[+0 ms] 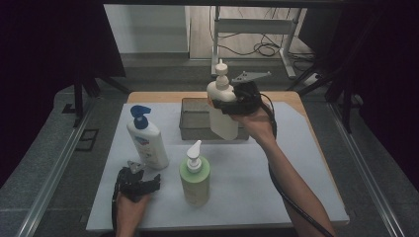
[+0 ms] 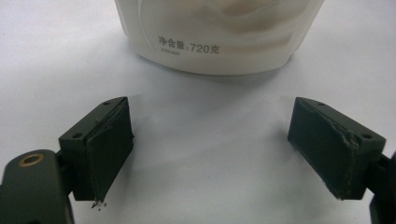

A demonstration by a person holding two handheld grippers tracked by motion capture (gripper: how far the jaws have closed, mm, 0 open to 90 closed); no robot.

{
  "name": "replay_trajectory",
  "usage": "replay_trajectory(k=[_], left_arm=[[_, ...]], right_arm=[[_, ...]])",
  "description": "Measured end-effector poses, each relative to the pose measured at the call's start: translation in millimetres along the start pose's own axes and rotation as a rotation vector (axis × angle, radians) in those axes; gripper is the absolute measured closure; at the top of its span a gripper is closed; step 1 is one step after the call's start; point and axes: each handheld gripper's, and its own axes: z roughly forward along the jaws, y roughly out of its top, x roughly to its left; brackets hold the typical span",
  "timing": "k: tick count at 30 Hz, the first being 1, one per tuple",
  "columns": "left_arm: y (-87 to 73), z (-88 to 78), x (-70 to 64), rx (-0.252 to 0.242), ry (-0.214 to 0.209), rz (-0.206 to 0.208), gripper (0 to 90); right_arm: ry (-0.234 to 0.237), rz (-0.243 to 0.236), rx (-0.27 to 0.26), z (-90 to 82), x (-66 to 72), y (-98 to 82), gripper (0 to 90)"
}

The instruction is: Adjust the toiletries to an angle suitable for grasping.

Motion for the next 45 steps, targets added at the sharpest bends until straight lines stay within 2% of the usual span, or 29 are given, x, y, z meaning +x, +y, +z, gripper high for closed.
replay_trajectory(k=[24,32,45], left_arm=[[0.0,0.1,0.0,-0.001,0.0,0.0,13.8],[0.0,0.1,-0.1,-0.001,-0.001,-0.001,13.8],[0.0,0.1,-0.2,-0.001,0.001,-0.004,13.8]], right_arm=[[-0.026,0.016,-0.032,49.4,3.3,18.6,38.6],[-0.04,0.018,-0.037,68.5,3.7,19.2,38.6],[-0.058,0.018,-0.048,89.8,-1.4,19.6,38.6]])
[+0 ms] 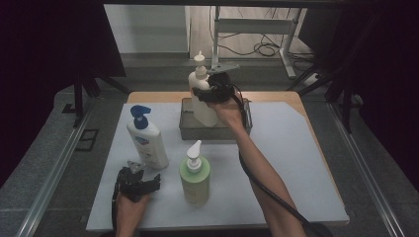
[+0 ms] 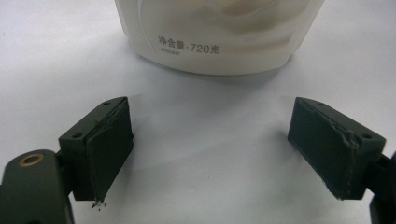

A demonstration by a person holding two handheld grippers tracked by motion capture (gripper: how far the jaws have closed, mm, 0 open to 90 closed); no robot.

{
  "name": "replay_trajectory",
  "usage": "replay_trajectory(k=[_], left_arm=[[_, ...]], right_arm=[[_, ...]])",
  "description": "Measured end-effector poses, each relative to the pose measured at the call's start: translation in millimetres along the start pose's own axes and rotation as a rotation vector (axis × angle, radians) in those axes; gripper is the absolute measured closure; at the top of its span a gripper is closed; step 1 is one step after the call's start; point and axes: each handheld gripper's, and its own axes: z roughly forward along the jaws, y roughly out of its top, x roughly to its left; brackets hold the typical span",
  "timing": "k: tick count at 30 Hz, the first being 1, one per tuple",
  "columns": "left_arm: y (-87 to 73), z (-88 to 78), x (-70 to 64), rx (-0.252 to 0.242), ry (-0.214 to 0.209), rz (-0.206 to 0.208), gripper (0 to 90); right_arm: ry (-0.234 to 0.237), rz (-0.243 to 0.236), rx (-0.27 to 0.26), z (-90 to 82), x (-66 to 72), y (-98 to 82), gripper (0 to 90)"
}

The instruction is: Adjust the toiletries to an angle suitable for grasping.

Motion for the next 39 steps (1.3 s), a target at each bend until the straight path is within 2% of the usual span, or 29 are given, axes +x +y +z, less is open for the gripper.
replay_trajectory(k=[7,14,39], left_arm=[[0.0,0.1,-0.1,0.0,-0.001,-0.003,13.8],[0.0,0.0,0.0,0.002,-0.002,0.0,13.8],[0.0,-0.2,0.1,0.004,0.0,0.002,13.8]], right_arm=[[-0.005,0.003,0.003,15.7,0.2,-5.2,38.6],[-0.005,0.0,0.011,22.8,2.1,-11.8,38.6],[0.008,0.026,0.063,29.8,-0.4,-34.9,38.5]])
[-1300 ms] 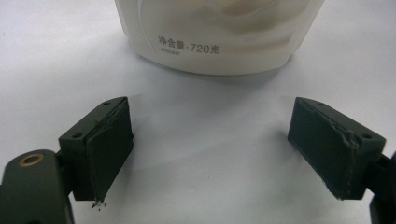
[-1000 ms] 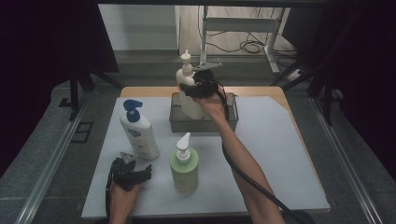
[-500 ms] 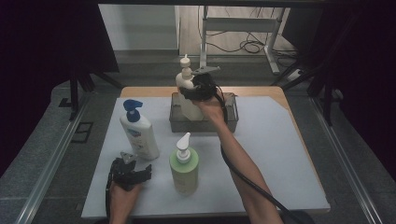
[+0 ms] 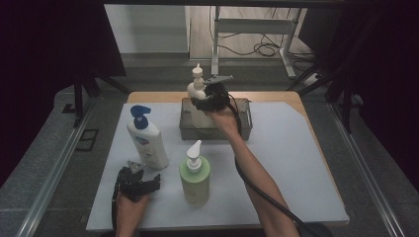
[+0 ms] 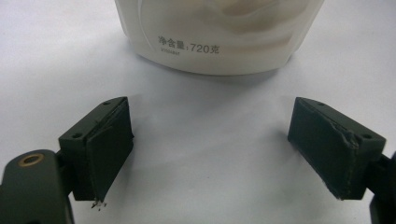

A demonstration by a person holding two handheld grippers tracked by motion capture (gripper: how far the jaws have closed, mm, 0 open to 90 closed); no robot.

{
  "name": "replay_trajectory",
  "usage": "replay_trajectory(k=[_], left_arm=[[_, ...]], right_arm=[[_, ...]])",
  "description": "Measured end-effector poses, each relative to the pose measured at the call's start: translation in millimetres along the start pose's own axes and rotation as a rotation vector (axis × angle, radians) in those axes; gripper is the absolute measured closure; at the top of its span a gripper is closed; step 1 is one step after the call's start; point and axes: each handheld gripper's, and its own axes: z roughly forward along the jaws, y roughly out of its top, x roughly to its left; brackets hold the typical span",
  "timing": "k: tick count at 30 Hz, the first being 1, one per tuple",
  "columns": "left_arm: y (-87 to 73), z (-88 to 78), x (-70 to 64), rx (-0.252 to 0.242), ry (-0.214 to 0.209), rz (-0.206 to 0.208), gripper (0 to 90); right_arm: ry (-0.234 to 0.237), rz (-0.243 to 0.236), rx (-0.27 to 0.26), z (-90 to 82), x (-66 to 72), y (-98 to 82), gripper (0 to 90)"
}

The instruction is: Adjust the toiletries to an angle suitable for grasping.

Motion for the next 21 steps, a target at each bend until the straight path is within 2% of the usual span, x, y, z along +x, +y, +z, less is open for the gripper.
replay_trajectory(k=[18,21], left_arm=[[-0.1,0.1,0.0,-0.001,-0.001,0.0,13.8],[-0.1,0.0,0.0,-0.001,0.0,0.0,13.8]], right_arm=[[0.004,0.017,0.064,8.0,-1.5,-18.2,38.4],[0.005,0.02,0.062,8.0,-1.8,-19.3,38.3]])
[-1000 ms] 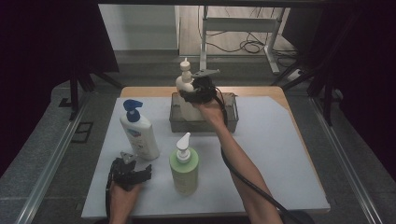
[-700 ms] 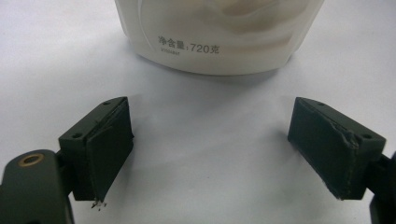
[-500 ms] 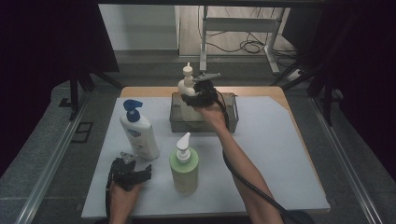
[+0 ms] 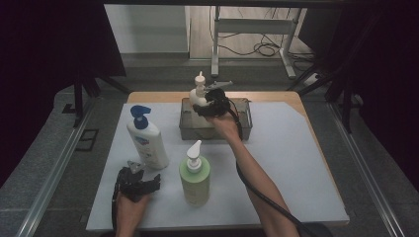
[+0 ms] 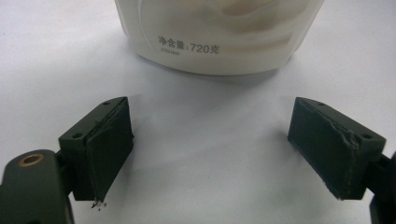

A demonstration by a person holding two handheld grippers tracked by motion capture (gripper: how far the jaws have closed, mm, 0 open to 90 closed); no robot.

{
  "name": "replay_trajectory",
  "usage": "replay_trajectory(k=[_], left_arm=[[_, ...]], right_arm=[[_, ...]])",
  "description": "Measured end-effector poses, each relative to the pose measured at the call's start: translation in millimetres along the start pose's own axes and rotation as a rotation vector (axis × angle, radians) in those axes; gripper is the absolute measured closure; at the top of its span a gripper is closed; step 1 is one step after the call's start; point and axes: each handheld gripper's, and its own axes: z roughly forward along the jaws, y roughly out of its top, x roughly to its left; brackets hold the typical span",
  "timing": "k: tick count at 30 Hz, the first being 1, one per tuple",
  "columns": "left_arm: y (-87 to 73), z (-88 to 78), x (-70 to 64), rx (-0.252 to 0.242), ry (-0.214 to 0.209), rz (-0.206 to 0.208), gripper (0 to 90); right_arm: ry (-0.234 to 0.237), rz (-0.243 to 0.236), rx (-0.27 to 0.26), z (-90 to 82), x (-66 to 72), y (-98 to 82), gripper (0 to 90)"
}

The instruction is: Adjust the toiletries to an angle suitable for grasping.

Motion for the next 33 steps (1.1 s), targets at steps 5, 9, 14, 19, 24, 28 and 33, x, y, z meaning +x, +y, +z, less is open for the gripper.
replay_trajectory(k=[5,9,14,19,24,28,33], left_arm=[[0.0,0.0,0.0,0.0,0.0,0.0,13.8],[0.0,0.0,0.0,0.0,0.0,0.0,13.8],[0.0,0.0,0.0,0.0,0.0,0.001,13.8],[0.0,0.0,0.0,0.0,0.0,0.0,13.8],[0.0,0.0,0.0,0.0,0.0,0.001,13.8],[0.0,-0.1,-0.1,0.0,0.001,0.001,13.8],[-0.1,0.0,-0.1,0.0,0.0,0.0,13.8]], right_arm=[[0.004,0.012,0.003,-1.2,-1.3,-2.2,37.9],[0.009,0.024,-0.006,-2.0,-1.8,-5.5,37.3],[0.013,0.008,-0.003,-2.7,-0.2,-7.0,36.9],[0.021,0.001,0.001,-2.9,-0.8,-6.5,34.7],[0.027,-0.014,-0.004,-4.9,0.3,-5.1,26.8],[0.018,-0.049,0.004,-8.8,1.3,-5.2,23.6],[0.029,-0.053,0.004,-15.9,-0.4,-7.2,22.7]])
